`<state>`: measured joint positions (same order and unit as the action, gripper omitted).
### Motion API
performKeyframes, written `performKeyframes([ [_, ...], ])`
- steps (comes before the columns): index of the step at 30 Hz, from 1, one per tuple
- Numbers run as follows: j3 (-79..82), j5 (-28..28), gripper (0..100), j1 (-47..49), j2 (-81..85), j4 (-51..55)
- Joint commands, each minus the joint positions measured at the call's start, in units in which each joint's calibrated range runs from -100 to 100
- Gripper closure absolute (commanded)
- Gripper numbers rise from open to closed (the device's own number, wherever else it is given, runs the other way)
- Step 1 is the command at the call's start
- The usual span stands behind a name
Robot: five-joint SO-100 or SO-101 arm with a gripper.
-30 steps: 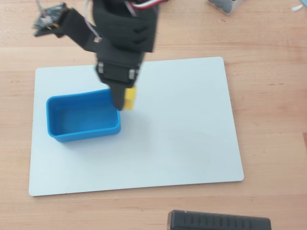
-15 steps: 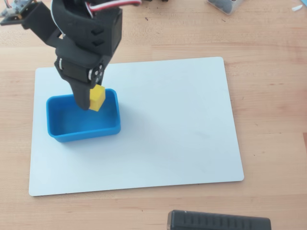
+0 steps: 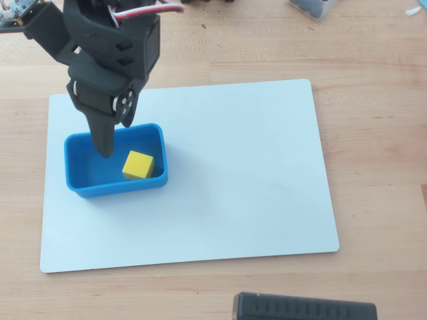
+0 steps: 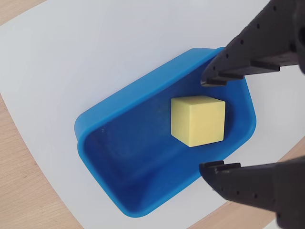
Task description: Pick up yellow cube and drop it in the blue rectangular bin
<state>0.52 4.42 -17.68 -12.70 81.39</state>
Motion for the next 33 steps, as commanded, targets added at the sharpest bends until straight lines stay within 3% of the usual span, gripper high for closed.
performKeyframes([
  [1,-8.43,-0.44,80,0.53,2.72,0.61],
  [6,-4.97,-0.34,81,4.99,8.01,1.6],
  [17,16.93,0.0,99,17.25,30.12,-2.77],
  [33,62.84,-0.29,100,21.37,58.73,-24.49],
])
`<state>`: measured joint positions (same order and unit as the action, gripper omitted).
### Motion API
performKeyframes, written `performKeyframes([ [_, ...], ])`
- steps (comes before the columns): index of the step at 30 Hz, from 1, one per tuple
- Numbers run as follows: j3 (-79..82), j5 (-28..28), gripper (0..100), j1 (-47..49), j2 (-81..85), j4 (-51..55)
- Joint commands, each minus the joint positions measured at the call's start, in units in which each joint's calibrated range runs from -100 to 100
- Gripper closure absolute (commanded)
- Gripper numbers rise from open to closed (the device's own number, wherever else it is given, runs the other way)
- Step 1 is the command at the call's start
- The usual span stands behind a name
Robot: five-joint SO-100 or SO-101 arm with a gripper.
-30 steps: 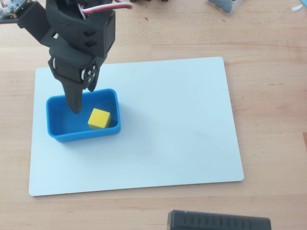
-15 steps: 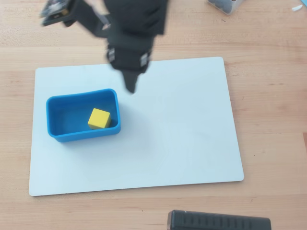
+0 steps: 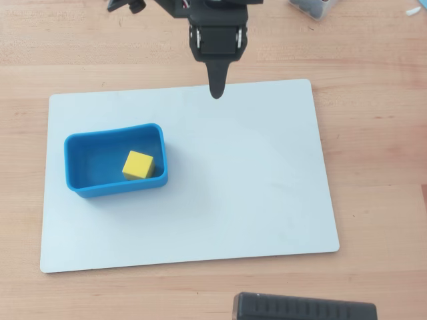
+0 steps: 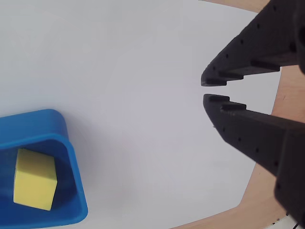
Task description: Pick up yellow cube and drop it in the blue rectangular bin
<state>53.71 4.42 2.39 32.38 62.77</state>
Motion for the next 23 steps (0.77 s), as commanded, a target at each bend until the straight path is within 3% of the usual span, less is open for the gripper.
performKeyframes([
  [1,12.38,-0.34,100,1.55,16.34,-7.03],
  [10,36.84,-2.15,100,2.49,46.07,-11.25],
  [16,38.93,-2.39,100,1.72,52.39,-9.02],
  [19,41.56,-2.64,100,1.81,64.0,-3.73],
  [23,41.56,-2.64,100,1.72,64.0,-3.81],
])
